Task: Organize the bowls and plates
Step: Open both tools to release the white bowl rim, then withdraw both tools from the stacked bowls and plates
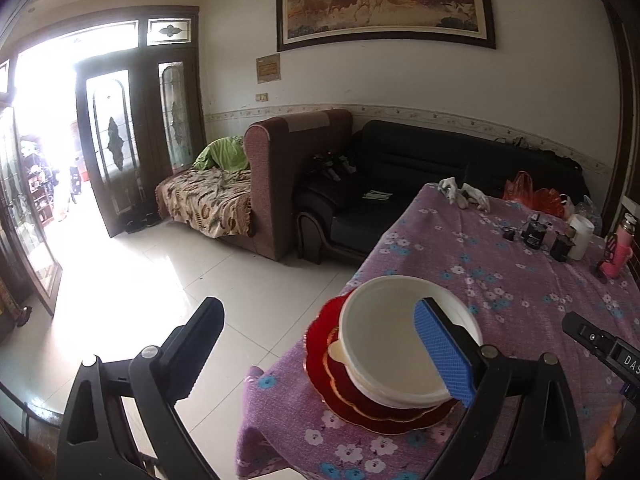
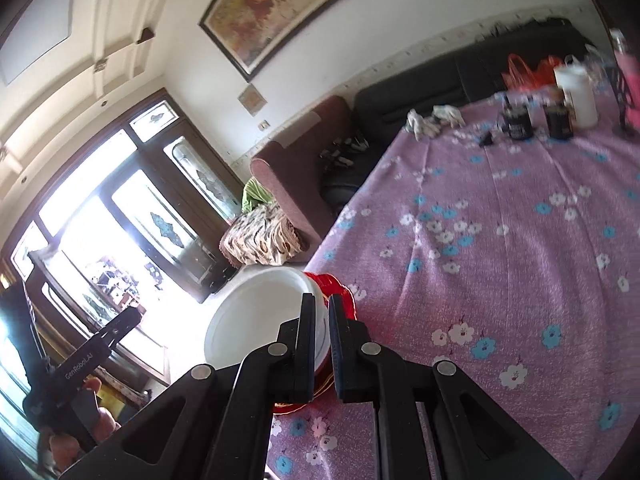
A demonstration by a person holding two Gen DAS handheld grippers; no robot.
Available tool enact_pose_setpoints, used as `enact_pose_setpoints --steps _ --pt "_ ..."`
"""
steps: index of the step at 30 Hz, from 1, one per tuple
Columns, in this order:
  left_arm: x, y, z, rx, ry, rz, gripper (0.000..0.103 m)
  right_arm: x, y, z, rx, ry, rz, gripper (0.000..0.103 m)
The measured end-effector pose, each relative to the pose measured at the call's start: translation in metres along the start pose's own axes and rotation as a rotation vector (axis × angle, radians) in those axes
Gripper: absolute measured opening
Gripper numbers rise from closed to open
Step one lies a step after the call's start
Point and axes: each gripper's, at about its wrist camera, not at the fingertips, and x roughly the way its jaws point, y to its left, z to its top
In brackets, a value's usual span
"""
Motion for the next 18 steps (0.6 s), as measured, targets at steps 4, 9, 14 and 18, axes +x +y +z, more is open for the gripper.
enact_pose_setpoints --steps 4,9,14,18 --pt "-0.002 -0.025 -0.005 0.056 0.0 -0.044 0.1 -0.021 0.008 -0.002 -0.066 -0.056 0.009 0.01" --pt "-0.004 -0.05 -0.015 0.093 0.023 -0.132 0.101 -0.038 0.001 -0.002 -0.076 -0.096 0.017 0.01" --pt "0.002 -0.061 -0.023 0.064 0.068 -0.242 0.101 -0.049 -0.006 -0.004 -0.066 -0.112 0.005 0.01" --pt "0.005 -0.064 -0.028 0.065 0.072 -0.241 0.101 -0.053 -0.007 -0.005 -0.077 -0.121 -0.006 0.01"
